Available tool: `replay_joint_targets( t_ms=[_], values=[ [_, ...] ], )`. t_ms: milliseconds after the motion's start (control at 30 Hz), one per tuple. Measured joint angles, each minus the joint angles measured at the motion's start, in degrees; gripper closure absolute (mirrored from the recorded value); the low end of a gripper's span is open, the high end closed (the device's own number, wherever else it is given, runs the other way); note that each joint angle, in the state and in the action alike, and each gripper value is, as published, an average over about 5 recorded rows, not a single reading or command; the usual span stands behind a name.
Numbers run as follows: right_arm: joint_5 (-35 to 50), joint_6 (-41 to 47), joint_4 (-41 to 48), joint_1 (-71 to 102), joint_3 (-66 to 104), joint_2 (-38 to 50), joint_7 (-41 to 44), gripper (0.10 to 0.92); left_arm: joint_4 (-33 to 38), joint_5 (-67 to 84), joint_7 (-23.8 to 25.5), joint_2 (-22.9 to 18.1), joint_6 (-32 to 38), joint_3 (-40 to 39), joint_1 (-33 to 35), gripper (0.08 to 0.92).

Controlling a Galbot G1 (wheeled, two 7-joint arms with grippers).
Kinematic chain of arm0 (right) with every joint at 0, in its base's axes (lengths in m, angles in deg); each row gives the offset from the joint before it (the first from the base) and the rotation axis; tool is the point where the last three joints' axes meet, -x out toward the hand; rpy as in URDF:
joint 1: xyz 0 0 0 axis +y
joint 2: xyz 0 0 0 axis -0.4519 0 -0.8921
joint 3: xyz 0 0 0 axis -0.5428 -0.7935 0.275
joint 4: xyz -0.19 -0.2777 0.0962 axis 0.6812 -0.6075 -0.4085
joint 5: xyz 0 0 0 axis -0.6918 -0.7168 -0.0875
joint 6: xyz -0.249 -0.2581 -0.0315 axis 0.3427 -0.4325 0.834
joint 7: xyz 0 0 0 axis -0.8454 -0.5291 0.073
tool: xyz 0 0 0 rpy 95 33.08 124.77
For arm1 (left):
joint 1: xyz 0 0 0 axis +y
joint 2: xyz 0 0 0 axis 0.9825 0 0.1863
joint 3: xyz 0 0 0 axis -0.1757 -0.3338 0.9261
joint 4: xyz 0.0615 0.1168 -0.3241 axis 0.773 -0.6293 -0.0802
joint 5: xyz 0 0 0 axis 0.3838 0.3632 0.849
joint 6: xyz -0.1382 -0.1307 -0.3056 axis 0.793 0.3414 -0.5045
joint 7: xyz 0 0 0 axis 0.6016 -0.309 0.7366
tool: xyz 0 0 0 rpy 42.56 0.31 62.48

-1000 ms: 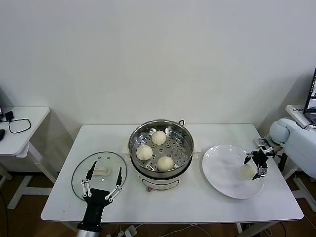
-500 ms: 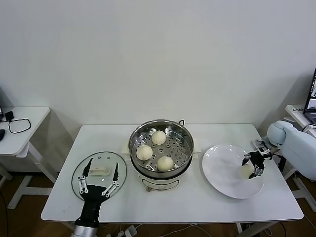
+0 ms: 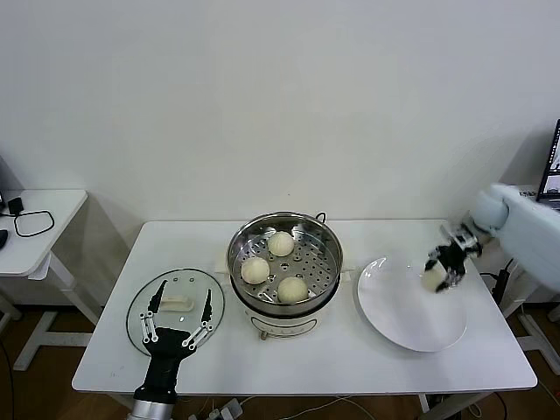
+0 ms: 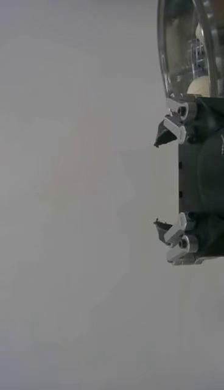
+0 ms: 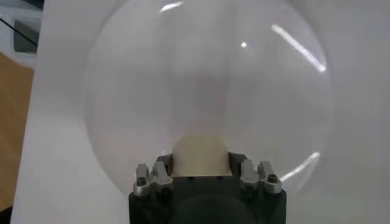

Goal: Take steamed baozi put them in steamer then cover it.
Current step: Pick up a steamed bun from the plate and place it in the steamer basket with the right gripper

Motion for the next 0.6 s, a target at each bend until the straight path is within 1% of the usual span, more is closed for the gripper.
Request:
replay_joint_targets(
  t_ms=[133,367,600],
  values=[
    [6.1,3.7,-5.0,-8.4,-6.0,-2.0,0.8,0.397,0.1,-0.2,0.0,0.1,0.0,-0.3,0.0,0.177],
    [16.6,9.8,-12.3,-19.0,-14.2,-8.2,-0.1,0.403,0.2,-0.3,0.1,0.4,0.3,-0.7,0.1,0.177],
    [22.7,14.7,-16.1,-23.0,-19.4,-14.7,-2.8,0.406,-0.1,-0.7,0.1,0.5,0.6,-1.1,-0.1,0.177]
  ],
)
